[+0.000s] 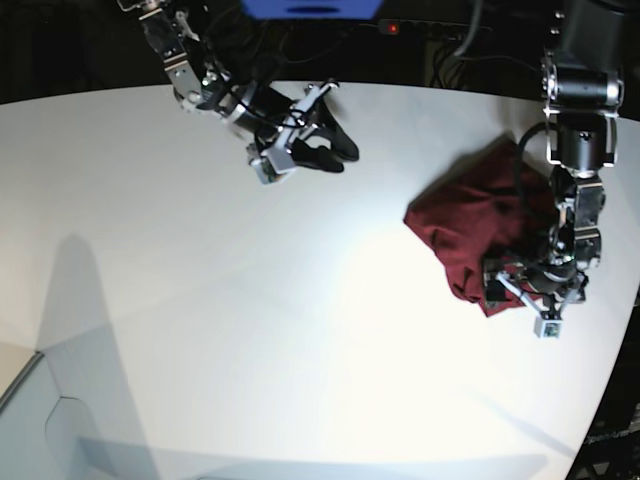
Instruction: Layout the t-shirt on the table in an organized manner, then fold the t-shirt properly
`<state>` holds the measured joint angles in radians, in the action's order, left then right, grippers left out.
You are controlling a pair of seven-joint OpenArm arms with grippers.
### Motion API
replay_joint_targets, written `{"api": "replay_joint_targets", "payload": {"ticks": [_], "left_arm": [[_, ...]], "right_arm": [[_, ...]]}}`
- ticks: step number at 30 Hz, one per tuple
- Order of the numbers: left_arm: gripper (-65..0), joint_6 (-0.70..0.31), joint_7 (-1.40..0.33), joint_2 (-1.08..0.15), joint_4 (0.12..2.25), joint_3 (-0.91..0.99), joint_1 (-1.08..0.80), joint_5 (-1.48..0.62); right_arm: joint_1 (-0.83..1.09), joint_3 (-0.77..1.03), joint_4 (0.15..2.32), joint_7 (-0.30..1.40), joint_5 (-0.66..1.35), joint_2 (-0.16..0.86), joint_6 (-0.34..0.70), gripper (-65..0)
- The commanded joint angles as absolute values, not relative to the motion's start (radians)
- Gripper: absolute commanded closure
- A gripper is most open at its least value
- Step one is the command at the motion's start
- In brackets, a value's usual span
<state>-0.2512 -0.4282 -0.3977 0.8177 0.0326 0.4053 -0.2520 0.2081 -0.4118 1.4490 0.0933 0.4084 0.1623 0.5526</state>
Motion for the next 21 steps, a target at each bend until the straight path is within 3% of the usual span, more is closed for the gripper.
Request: {"api": "replay_joint_targets", "payload": {"ticks": [1,6,10,17,21], "left_arm": [[-65.0,-0.249,-0.429,-0.432,0.828,0.038,0.409,-0.255],[-65.0,-0.254,-0.438,-0.478,0.892,0.041,0.306,-0.263],[-65.0,-0.321,-0.484,-0.509,0.969,0.048,0.222,-0.265],[-65.0,-0.430,-0.621,-0.469,1.121,0.325,0.125,-0.254],[-65.0,-0.437,-0.633,-0.461,1.145,0.392,0.125,-0.252]], "right_arm": [[0.205,-0.410,1.468,0.068,0.426,0.183,0.564,-19.7],[0.200,-0.410,1.466,0.067,0.427,0.200,0.562,-19.7],[0.197,-0.410,1.465,0.067,0.427,0.200,0.562,-19.7],[0.193,-0.412,1.463,0.067,0.427,0.194,0.562,-19.7],[0.199,-0.433,1.477,0.067,0.427,0.188,0.565,-19.5]]}}
